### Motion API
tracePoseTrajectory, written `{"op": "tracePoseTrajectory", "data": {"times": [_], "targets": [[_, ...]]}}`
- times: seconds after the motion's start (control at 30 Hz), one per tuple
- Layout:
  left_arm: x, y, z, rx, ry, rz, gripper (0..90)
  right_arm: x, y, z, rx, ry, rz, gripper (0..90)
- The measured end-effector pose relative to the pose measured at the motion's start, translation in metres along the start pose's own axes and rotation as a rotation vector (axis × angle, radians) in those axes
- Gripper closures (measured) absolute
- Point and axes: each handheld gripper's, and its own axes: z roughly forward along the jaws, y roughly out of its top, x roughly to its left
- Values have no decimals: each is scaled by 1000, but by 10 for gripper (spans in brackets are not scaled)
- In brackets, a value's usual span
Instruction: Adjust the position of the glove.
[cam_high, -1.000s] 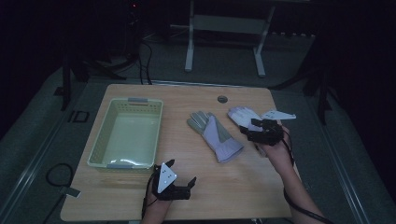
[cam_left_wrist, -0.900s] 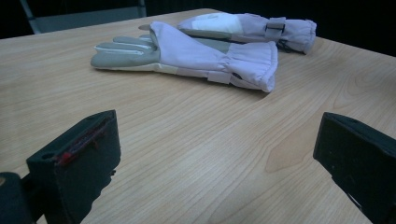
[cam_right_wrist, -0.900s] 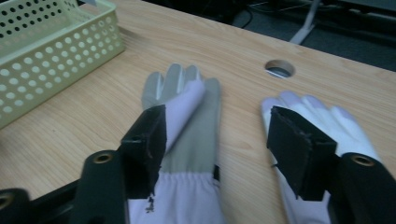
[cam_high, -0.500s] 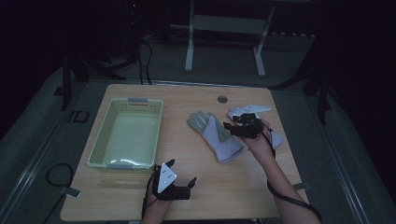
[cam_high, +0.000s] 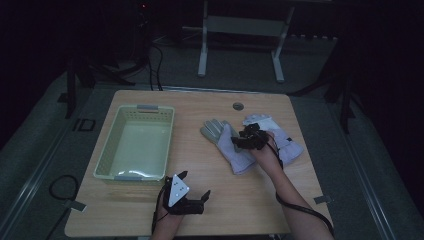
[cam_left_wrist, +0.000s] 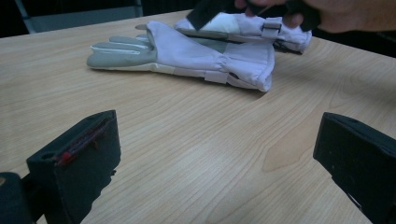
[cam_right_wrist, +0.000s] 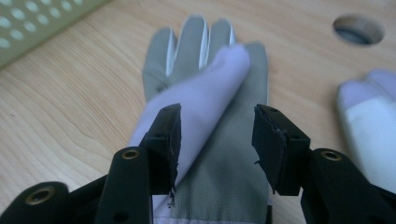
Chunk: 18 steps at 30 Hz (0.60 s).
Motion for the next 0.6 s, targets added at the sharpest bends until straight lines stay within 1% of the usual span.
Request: {"op": "tracePoseTrajectory", "data": {"times": [0.03,0.07,0.1,0.13,0.2,0.23,0.27,0.33,0.4,0.47,0.5,0.57,0.6], "targets": [[0,0,0,0,0,-1,7,-1,-2,4,12,-10,-1,519],[0,0,0,0,0,-1,7,-1,-2,4,12,-10,-1,519],[0,0,0,0,0,0,8,-3,-5,10,36,-9,13,512],[0,0,0,0,0,0,7,-4,-6,13,43,-11,15,505],[0,0,0,0,0,0,7,-4,-6,13,43,-11,15,505],[0,0,0,2,1,2,7,-4,-9,21,70,2,29,484],[0,0,0,1,0,1,7,-4,-10,22,79,0,29,479],[0,0,0,3,-2,0,7,-6,-11,25,96,8,51,474],[0,0,0,3,-2,1,7,-6,-11,28,111,10,33,481],[-1,0,0,3,-3,0,7,-6,-12,29,114,13,20,513],[-1,0,0,4,-4,0,7,-7,-13,29,113,19,11,549],[-1,0,0,4,-6,2,8,-7,-14,29,111,10,-15,646],[-1,0,0,5,-6,2,8,-6,-15,29,110,16,-22,685]]}}
